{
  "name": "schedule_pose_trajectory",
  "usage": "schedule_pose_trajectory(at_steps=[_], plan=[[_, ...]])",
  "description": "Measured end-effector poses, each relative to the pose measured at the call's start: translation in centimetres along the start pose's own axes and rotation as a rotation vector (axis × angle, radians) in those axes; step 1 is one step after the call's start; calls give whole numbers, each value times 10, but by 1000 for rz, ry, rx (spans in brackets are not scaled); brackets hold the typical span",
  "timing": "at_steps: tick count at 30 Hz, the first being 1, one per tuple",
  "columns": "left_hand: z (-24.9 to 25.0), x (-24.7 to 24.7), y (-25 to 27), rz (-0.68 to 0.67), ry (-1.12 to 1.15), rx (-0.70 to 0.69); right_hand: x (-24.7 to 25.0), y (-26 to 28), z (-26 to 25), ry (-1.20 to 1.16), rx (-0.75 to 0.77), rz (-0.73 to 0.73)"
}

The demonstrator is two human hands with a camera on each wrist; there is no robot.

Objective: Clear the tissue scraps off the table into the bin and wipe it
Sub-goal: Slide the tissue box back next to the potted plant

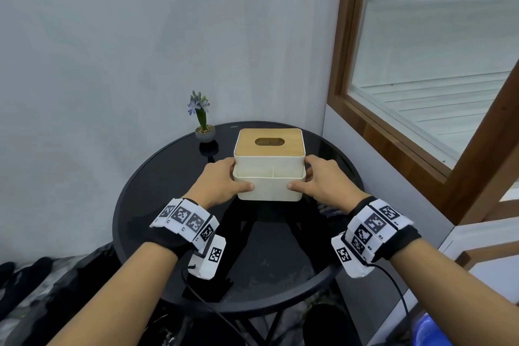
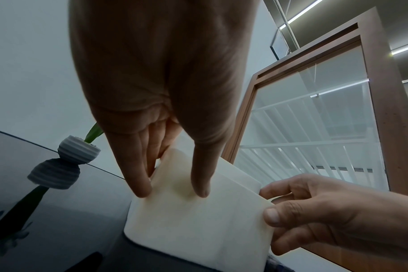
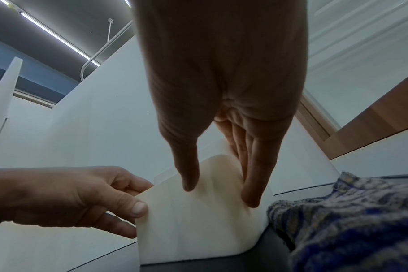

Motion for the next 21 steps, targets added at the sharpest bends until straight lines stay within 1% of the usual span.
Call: schedule_pose_trajectory(at_steps=[7,12,21], plan=[[-1,-1,1,4,70,24,-1,-1,4,-53,7,13],[-3,-5,-3,-29,34,28,-4,-3,5,-47,3,4],[-6,-7,-7,7,17,62,-1,-17,9,25,-25,-28]])
Point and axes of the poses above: each hand's wrist, its own y-axis away from the middle knuckle, its own x-axis out of the back of the hand, z = x × y, the point moved 5 cm from there along -y, towards the middle knuckle, and after that the axes turned 2 degrees about -y, right-handed, at the moved point
